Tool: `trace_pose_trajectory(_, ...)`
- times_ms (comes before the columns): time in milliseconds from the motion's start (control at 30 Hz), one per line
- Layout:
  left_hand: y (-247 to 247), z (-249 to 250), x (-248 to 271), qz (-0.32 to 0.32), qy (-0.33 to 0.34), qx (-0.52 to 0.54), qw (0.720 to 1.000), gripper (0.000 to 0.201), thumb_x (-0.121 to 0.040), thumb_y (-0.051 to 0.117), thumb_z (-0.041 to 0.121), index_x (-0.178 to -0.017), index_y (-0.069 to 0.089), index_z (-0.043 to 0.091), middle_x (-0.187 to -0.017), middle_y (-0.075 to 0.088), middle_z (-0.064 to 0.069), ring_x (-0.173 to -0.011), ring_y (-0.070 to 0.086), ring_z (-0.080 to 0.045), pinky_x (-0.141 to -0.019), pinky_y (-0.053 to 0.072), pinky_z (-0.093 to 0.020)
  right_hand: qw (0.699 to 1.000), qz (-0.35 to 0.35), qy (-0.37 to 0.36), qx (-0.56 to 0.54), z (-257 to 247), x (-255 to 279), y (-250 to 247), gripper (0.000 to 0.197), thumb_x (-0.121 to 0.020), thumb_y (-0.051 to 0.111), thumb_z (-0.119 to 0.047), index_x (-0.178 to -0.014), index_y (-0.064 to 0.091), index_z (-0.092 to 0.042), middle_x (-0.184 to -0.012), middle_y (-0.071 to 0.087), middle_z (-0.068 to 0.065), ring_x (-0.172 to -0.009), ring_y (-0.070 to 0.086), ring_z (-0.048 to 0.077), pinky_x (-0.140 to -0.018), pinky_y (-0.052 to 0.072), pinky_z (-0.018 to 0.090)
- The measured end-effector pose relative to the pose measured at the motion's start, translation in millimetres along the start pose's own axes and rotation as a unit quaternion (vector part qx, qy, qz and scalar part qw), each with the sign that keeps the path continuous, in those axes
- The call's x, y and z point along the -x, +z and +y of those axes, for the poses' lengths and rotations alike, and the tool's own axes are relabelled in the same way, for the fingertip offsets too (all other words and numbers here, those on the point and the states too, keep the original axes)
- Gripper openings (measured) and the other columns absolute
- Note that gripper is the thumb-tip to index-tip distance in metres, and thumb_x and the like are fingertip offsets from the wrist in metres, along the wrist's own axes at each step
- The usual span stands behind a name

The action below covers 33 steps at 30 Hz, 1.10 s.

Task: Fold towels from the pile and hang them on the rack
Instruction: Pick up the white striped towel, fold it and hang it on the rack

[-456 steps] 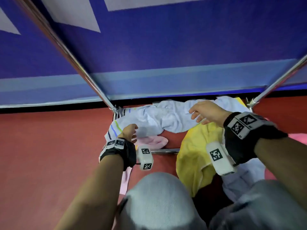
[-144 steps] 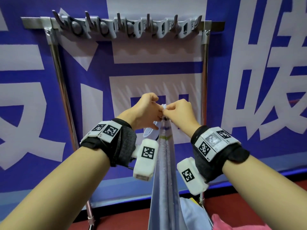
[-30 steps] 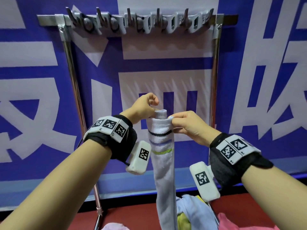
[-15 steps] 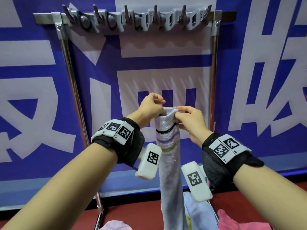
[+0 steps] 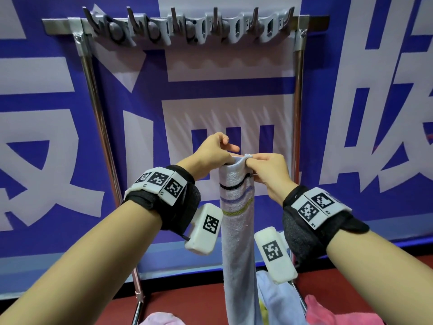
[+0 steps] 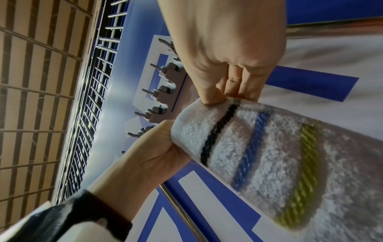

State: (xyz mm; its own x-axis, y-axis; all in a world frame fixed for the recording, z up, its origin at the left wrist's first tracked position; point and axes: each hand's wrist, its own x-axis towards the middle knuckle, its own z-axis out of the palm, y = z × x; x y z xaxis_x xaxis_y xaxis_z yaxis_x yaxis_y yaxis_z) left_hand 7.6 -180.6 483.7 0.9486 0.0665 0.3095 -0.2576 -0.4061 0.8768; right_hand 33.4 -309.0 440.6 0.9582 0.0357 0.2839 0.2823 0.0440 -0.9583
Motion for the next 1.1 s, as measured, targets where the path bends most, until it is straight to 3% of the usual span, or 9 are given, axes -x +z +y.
trace_pose_trajectory(267, -2, 4, 4, -0.013, 0.036, -0.062, 0.997, 0.028, -0.083, 0.053, -0.01, -0.08, 0.045, 0.017, -0.085, 0.051, 0.004, -0.073, 0.051, -0.011, -0.062, 0.044, -0.019, 0.998, 0.021, 0.0, 0.06, -4, -10, -3, 0.009, -0.069, 0.069, -0.014, -0.063, 0.07, -0.021, -0.067, 0.066, 0.003, -0.07, 0.063, 0.02, -0.076, 0.057, 0.041)
trace_pose_trajectory(367, -8, 15, 11, -0.046, 0.106, -0.181, 0.977, 0.01, -0.091, 0.052, 0.009, -0.094, 0.062, 0.006, -0.089, 0.053, 0.004, -0.081, 0.05, -0.008, -0.068, 0.041, -0.012, 0.997, 0.048, -0.007, 0.053, -11, -18, -9, 0.012, -0.061, 0.069, -0.019, -0.072, 0.074, -0.017, -0.072, 0.07, 0.006, -0.072, 0.066, 0.023, -0.072, 0.058, 0.04)
trace_pose_trajectory(433, -15, 15, 10, -0.076, 0.101, -0.27, 0.955, 0.03, -0.095, 0.048, 0.029, -0.099, 0.065, 0.004, -0.106, 0.05, 0.002, -0.096, 0.05, -0.011, -0.081, 0.04, -0.02, 0.997, 0.061, -0.006, 0.047, -16, -22, -16, 0.011, -0.066, 0.069, -0.013, -0.075, 0.073, -0.015, -0.076, 0.07, 0.007, -0.074, 0.066, 0.022, -0.069, 0.057, 0.037)
trace_pose_trajectory(500, -21, 10, 7, -0.085, 0.099, -0.369, 0.92, 0.038, -0.093, 0.046, 0.044, -0.099, 0.062, 0.011, -0.108, 0.046, 0.003, -0.097, 0.05, -0.015, -0.085, 0.041, -0.03, 0.997, 0.061, -0.007, 0.045, -22, -23, -20, 0.005, -0.068, 0.067, -0.012, -0.066, 0.07, -0.016, -0.067, 0.066, 0.003, -0.066, 0.061, 0.018, -0.063, 0.052, 0.032)
trace_pose_trajectory(600, -21, 8, 3, -0.031, 0.137, -0.41, 0.901, 0.028, -0.095, 0.048, 0.036, -0.101, 0.058, 0.011, -0.099, 0.048, 0.002, -0.087, 0.049, -0.017, -0.072, 0.039, -0.029, 0.997, 0.059, -0.001, 0.051, -27, -22, -22, 0.009, -0.066, 0.067, -0.011, -0.058, 0.066, -0.015, -0.061, 0.061, 0.001, -0.062, 0.056, 0.015, -0.063, 0.049, 0.029)
trace_pose_trajectory(733, -13, 19, -2, 0.052, 0.176, -0.376, 0.908, 0.02, -0.095, 0.049, 0.023, -0.077, 0.045, 0.014, -0.086, 0.051, -0.007, -0.079, 0.043, -0.021, -0.056, 0.023, -0.03, 0.998, 0.051, -0.001, 0.03, -43, -16, -21, 0.013, -0.056, 0.063, -0.014, -0.069, 0.063, -0.01, -0.07, 0.055, 0.006, -0.068, 0.052, 0.016, -0.059, 0.044, 0.026)
trace_pose_trajectory(833, -13, 23, -8, 0.096, 0.181, -0.329, 0.922, 0.034, -0.089, 0.051, 0.014, -0.065, 0.029, 0.023, -0.075, 0.047, -0.004, -0.073, 0.039, -0.019, -0.056, 0.024, -0.028, 0.999, 0.016, 0.005, 0.035, -57, -13, -22, 0.014, -0.073, 0.062, -0.007, -0.064, 0.055, -0.015, -0.067, 0.049, -0.001, -0.062, 0.046, 0.01, -0.047, 0.036, 0.017)
trace_pose_trajectory(967, -18, 24, -6, 0.121, 0.201, -0.236, 0.943, 0.023, -0.083, 0.05, 0.001, -0.075, 0.042, 0.021, -0.071, 0.052, 0.007, -0.064, 0.045, -0.009, -0.052, 0.035, -0.008, 0.999, -0.004, -0.002, 0.044, -63, -14, -23, 0.019, -0.078, 0.06, -0.006, -0.066, 0.052, -0.018, -0.066, 0.046, -0.006, -0.064, 0.044, 0.004, -0.053, 0.039, 0.017)
trace_pose_trajectory(1100, -14, 28, -2, 0.096, 0.208, -0.301, 0.926, 0.029, -0.084, 0.037, -0.006, -0.11, 0.048, 0.003, -0.096, 0.054, -0.007, -0.081, 0.047, -0.021, -0.057, 0.029, -0.022, 0.999, -0.017, 0.012, 0.034, -65, -12, -18, 0.017, -0.079, 0.056, -0.006, -0.068, 0.051, -0.018, -0.063, 0.042, -0.002, -0.059, 0.042, 0.008, -0.059, 0.042, 0.022)
